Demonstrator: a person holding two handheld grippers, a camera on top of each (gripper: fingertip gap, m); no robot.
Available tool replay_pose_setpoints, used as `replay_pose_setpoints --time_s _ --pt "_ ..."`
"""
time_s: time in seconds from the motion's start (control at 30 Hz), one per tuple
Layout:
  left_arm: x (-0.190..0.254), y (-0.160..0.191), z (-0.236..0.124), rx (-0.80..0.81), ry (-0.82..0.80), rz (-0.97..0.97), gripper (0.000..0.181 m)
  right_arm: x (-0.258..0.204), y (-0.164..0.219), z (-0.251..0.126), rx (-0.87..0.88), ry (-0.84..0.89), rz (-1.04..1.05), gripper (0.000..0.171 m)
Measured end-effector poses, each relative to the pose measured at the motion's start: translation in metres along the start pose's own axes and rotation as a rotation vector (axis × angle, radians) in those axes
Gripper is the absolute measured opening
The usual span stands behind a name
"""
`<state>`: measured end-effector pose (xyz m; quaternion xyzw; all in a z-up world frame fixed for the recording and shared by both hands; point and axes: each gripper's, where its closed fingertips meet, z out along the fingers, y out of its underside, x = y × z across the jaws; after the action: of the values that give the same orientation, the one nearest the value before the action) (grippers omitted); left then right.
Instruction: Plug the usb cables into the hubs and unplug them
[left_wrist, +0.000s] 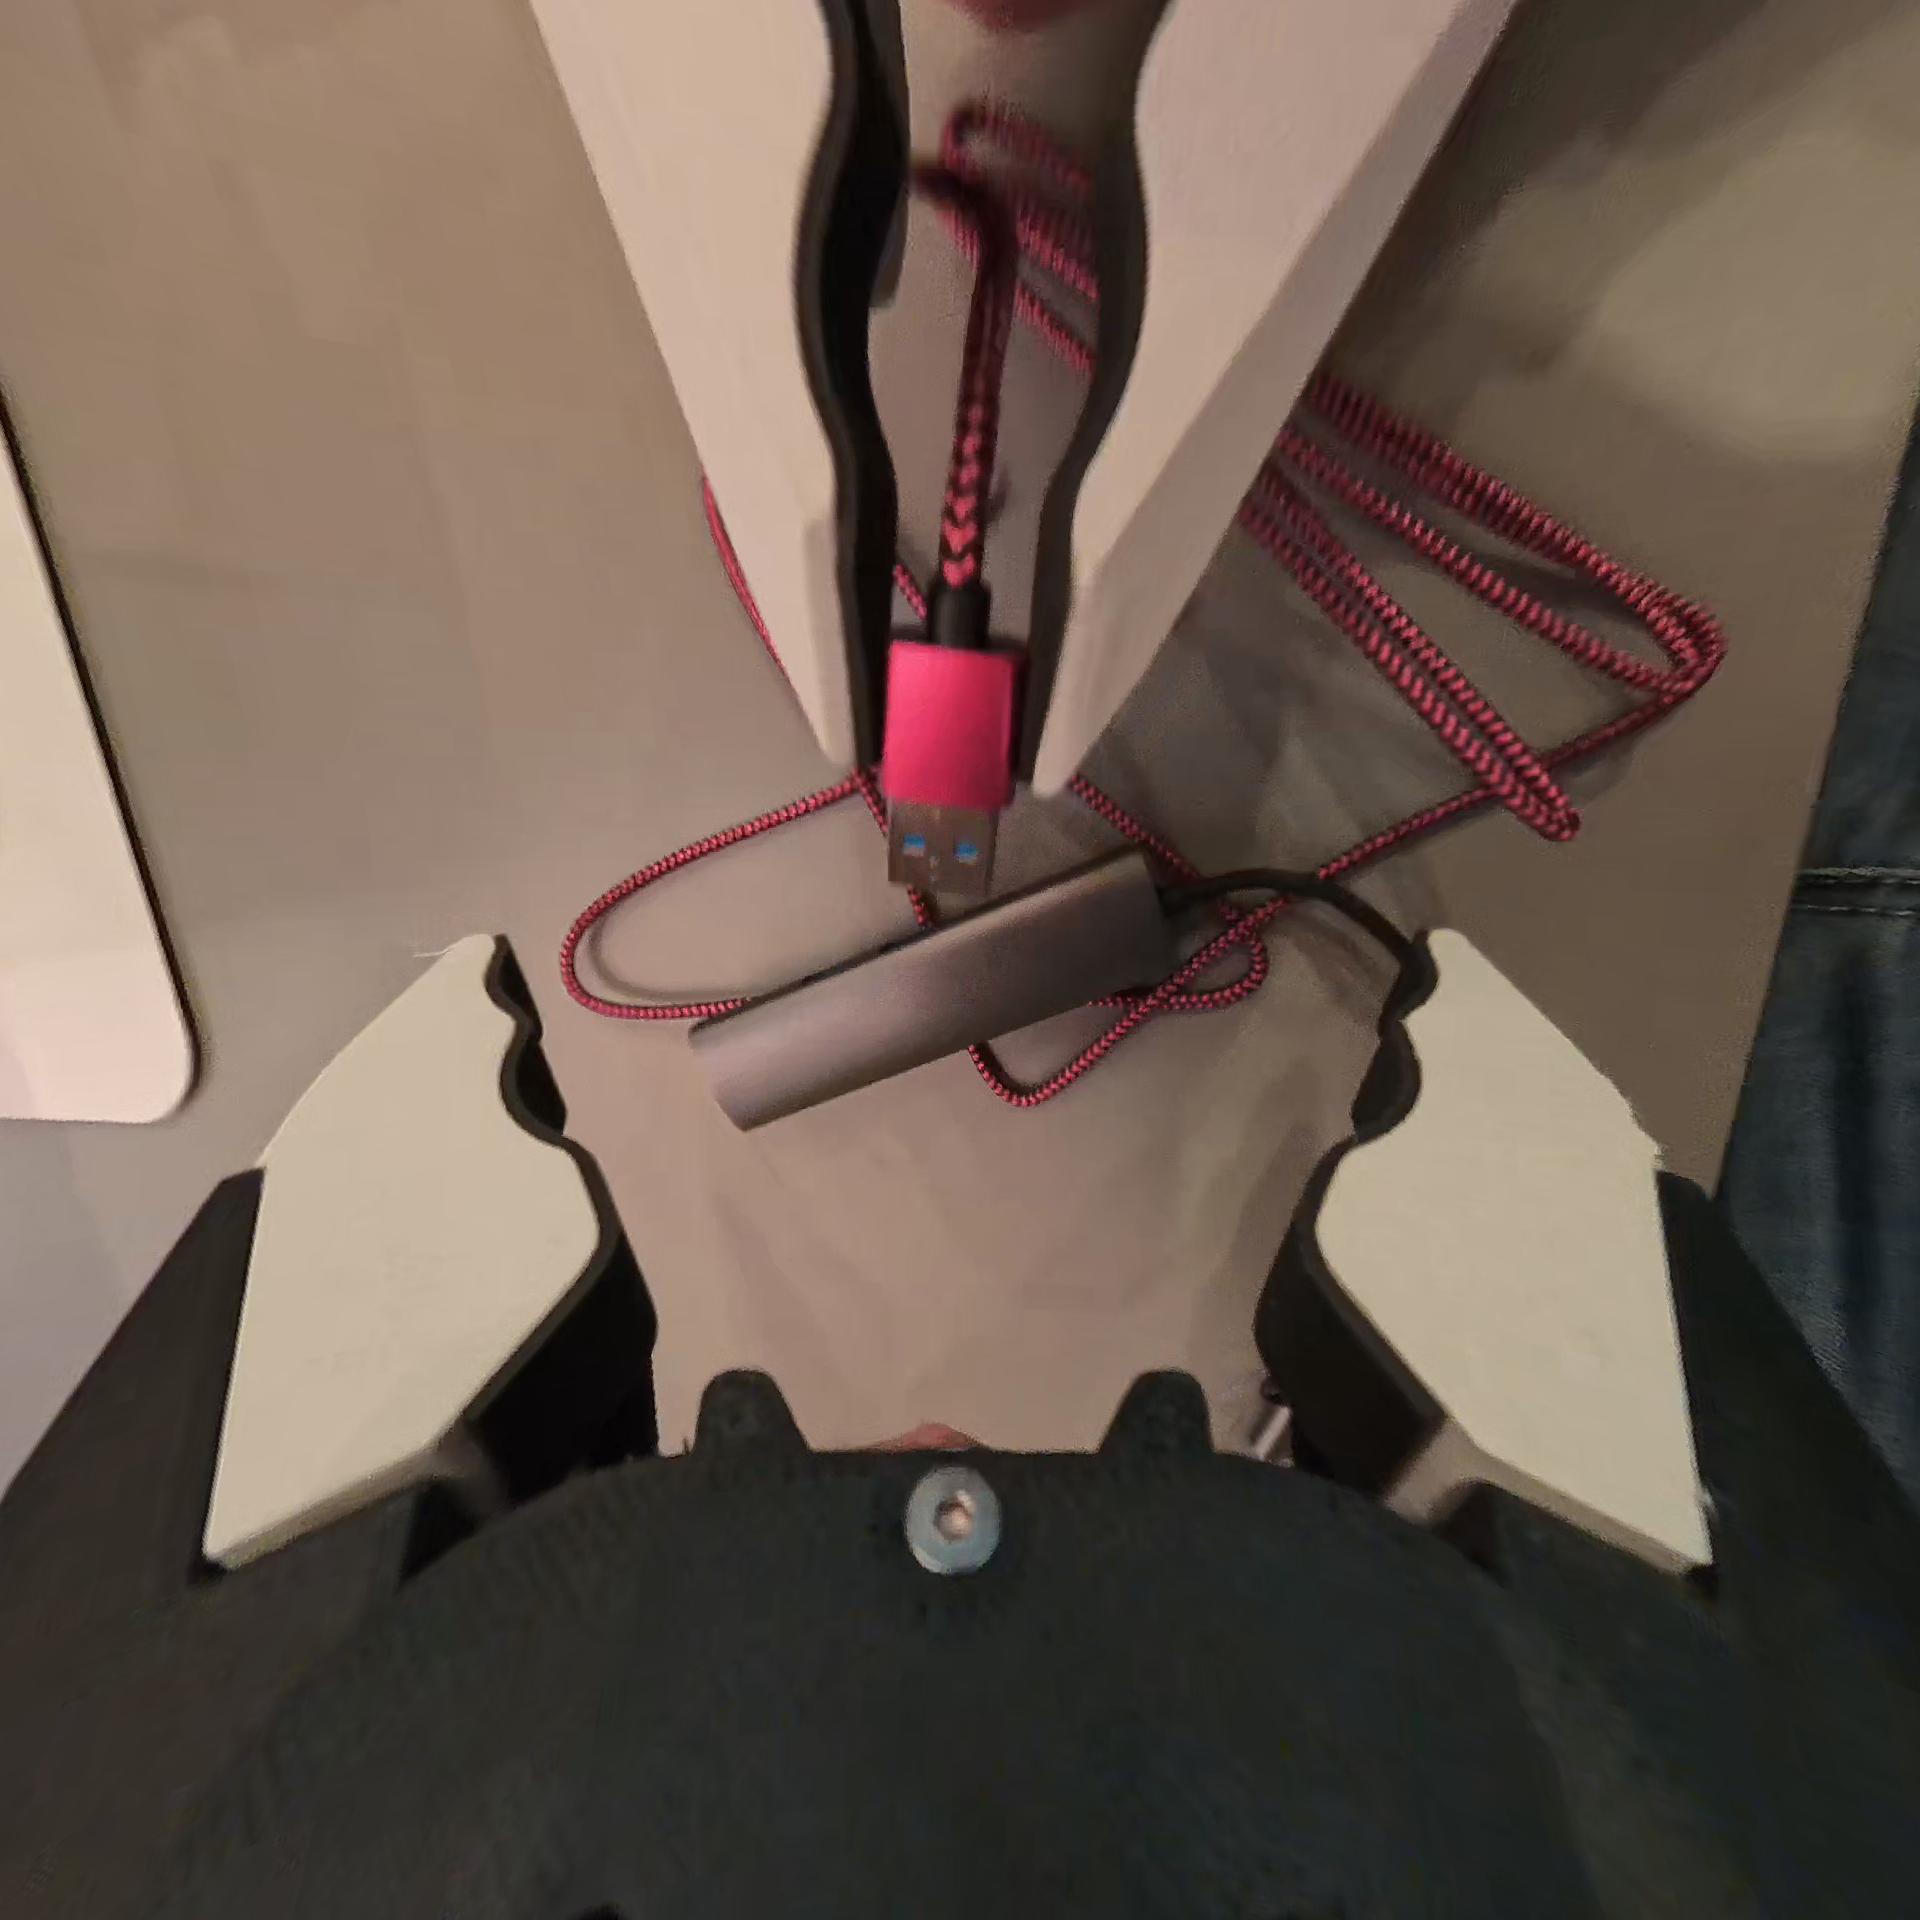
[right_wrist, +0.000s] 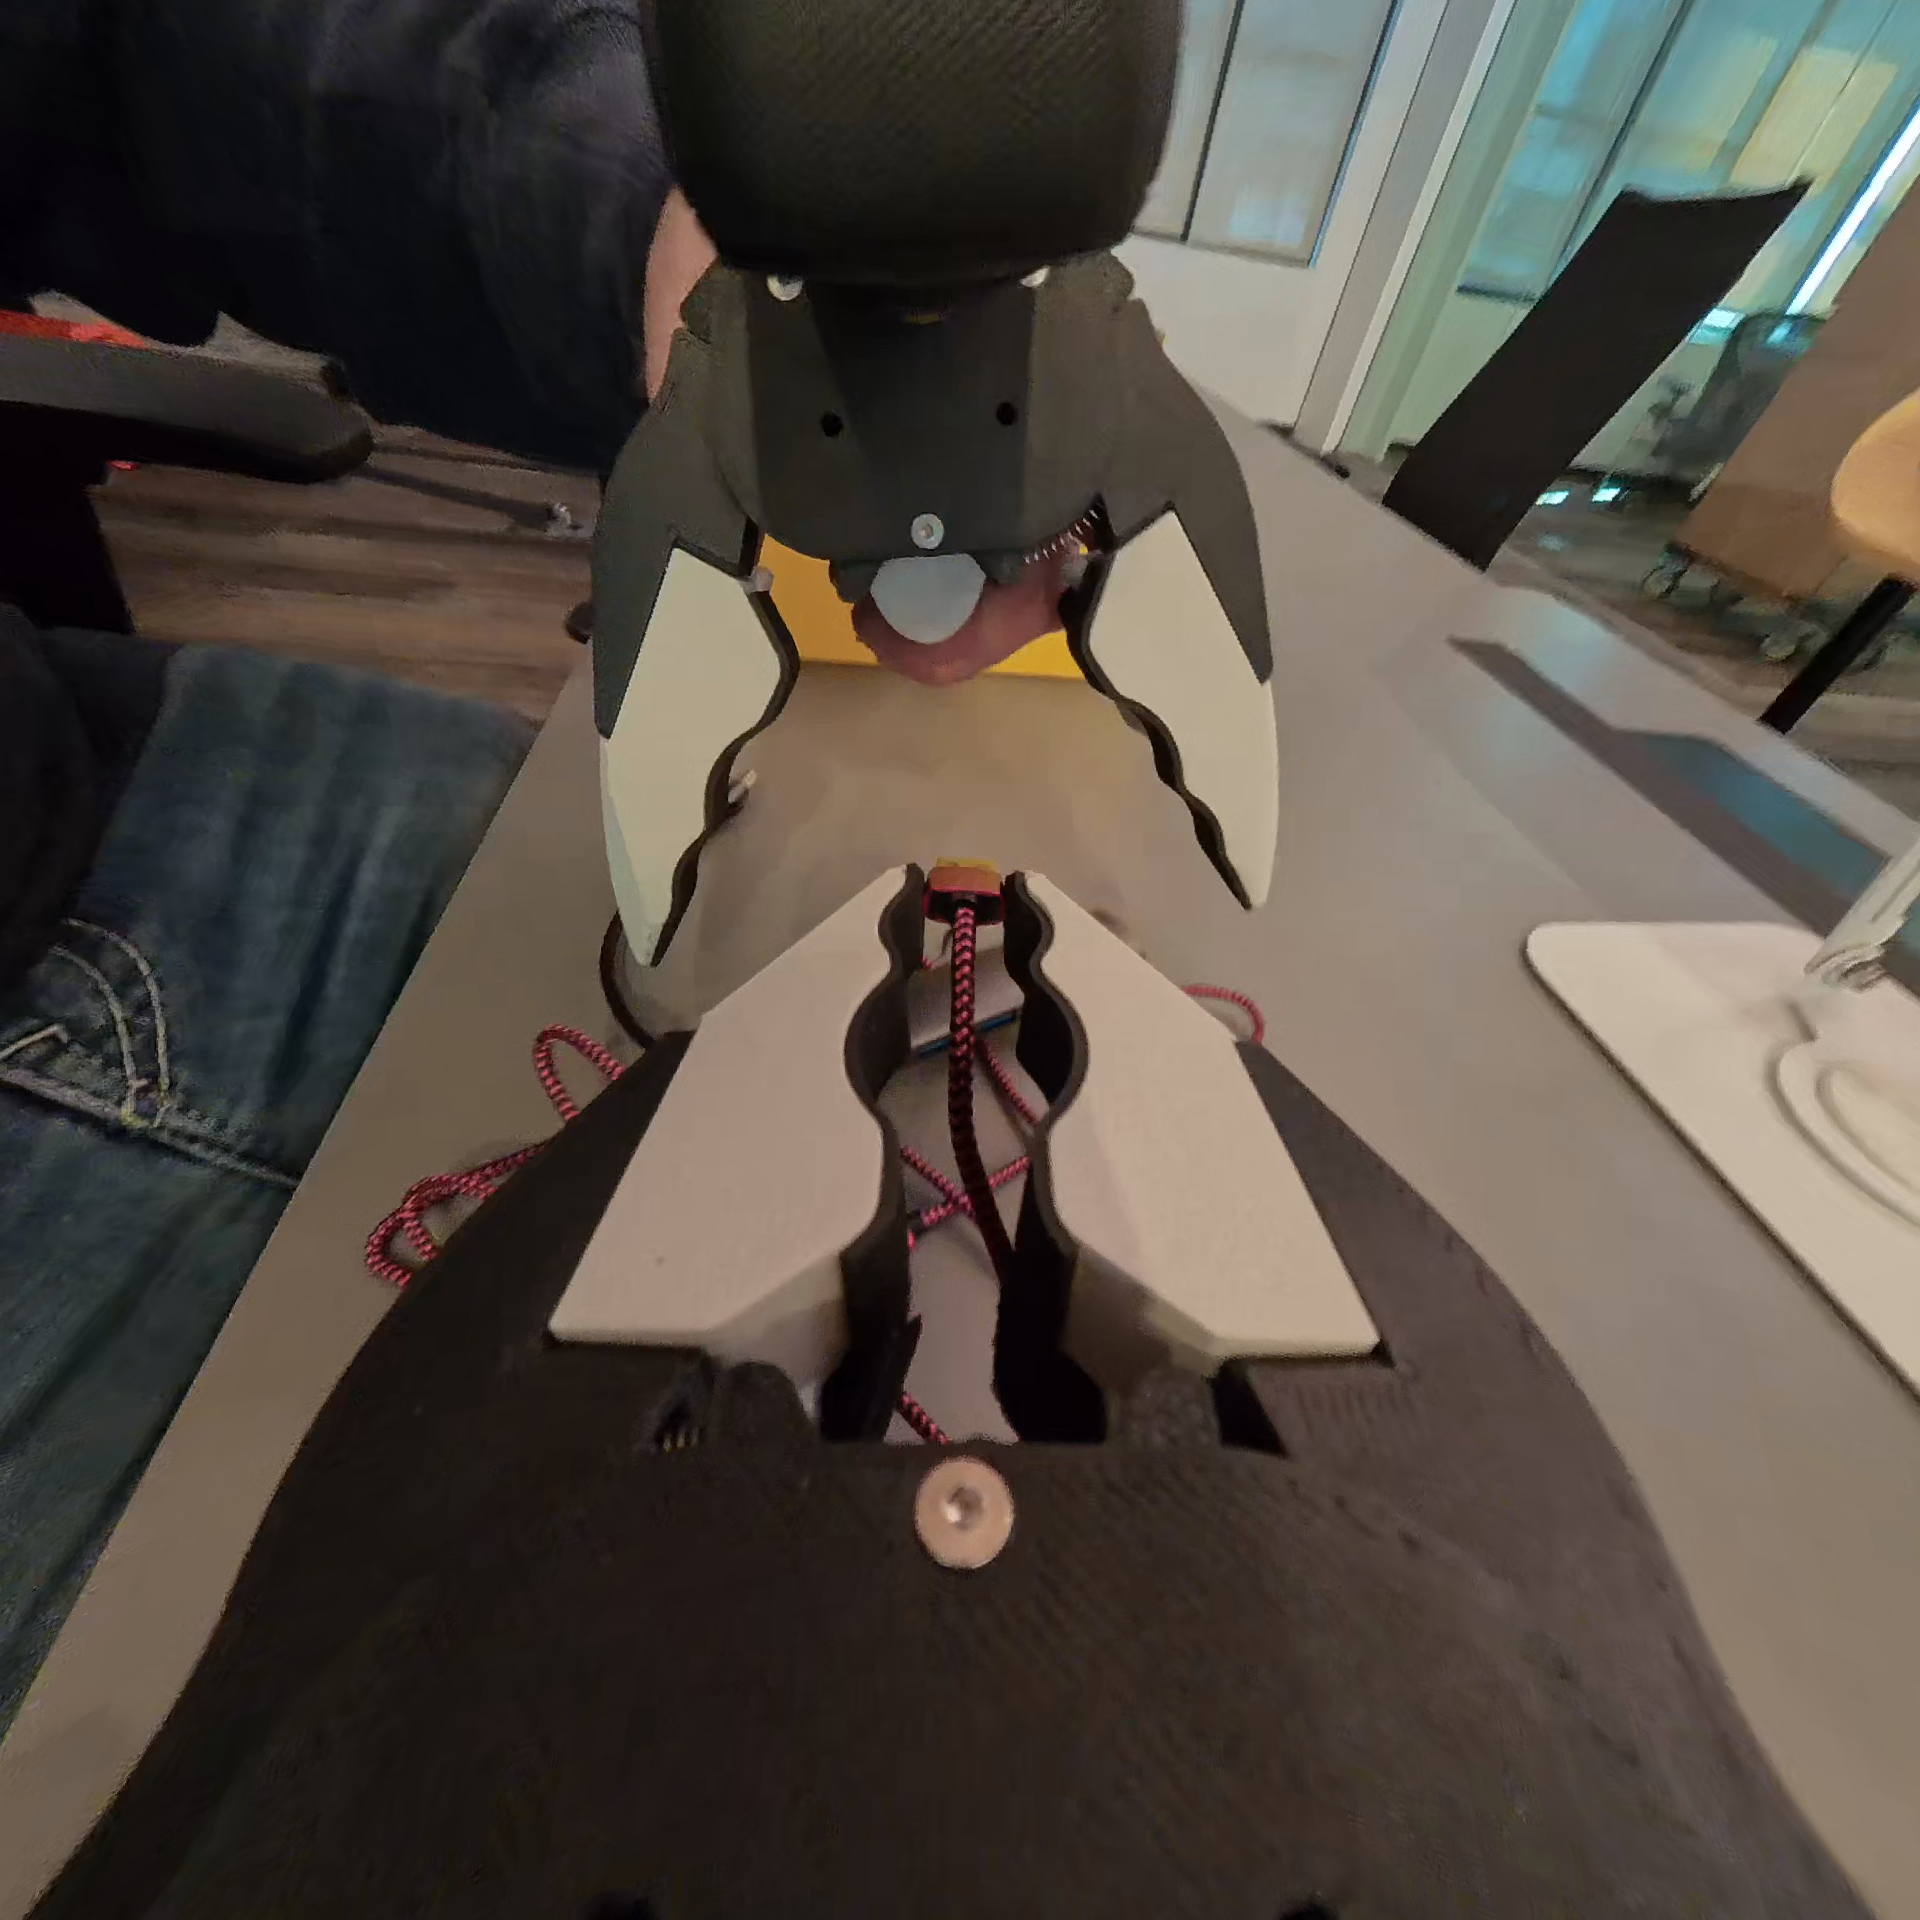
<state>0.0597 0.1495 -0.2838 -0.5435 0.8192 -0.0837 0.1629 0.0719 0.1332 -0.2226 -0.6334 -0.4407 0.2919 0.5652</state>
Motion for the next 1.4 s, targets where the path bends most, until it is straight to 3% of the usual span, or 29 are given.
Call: replay_pose_setpoints --time_s 0.1,0.2,0.27,0.47,0.6,0.7,0.73,0.8,0.97,1.1,1.17,1.3,1.4 --pt "0.009 0.016 0.02 -0.07 0.077 -0.132 0.146 0.002 0.018 0.001 -0.077 -0.025 0.03 0.013" --pt "0.008 0.033 0.04 -0.146 0.056 -0.269 0.147 0.003 0.024 0.002 -0.1 -0.03 0.046 0.013" --pt "0.003 0.028 0.045 -0.109 0.048 -0.402 0.146 0.003 0.028 0.002 -0.119 -0.026 0.045 0.013" --pt "0.0 0.037 0.045 -0.123 0.055 -0.528 0.146 0.003 0.032 0.002 -0.122 -0.031 0.061 0.013" --pt "0.002 0.043 0.045 -0.119 0.047 -0.57 0.146 0.003 0.031 0.001 -0.109 -0.035 0.078 0.013" --pt "0.004 0.049 0.042 -0.149 0.042 -0.437 0.132 0.001 0.031 -0.002 -0.106 -0.059 0.101 0.013" --pt "0.009 0.046 0.041 -0.124 0.077 -0.393 0.118 -0.001 0.034 -0.003 -0.124 -0.072 0.106 0.013" --pt "0.009 0.044 0.041 -0.1 0.088 -0.332 0.113 -0.003 0.046 -0.005 -0.196 -0.087 0.109 0.013" --pt "0.006 0.03 0.031 -0.046 0.089 -0.3 0.127 -0.005 0.077 -0.013 -0.37 -0.075 0.097 0.013" --pt "0.006 0.044 0.03 -0.112 0.049 -0.396 0.139 -0.007 0.092 -0.017 -0.46 -0.076 0.11 0.014" --pt "0.007 0.054 0.03 -0.135 0.03 -0.491 0.146 -0.005 0.101 -0.02 -0.531 -0.061 0.099 0.029" --pt "0.014 0.064 0.033 -0.135 0.011 -0.594 0.146 -0.003 0.083 -0.024 -0.524 -0.045 0.08 0.044" --pt "0.014 0.061 0.036 -0.106 -0.012 -0.631 0.146 -0.002 0.063 -0.016 -0.507 -0.055 0.059 0.041"
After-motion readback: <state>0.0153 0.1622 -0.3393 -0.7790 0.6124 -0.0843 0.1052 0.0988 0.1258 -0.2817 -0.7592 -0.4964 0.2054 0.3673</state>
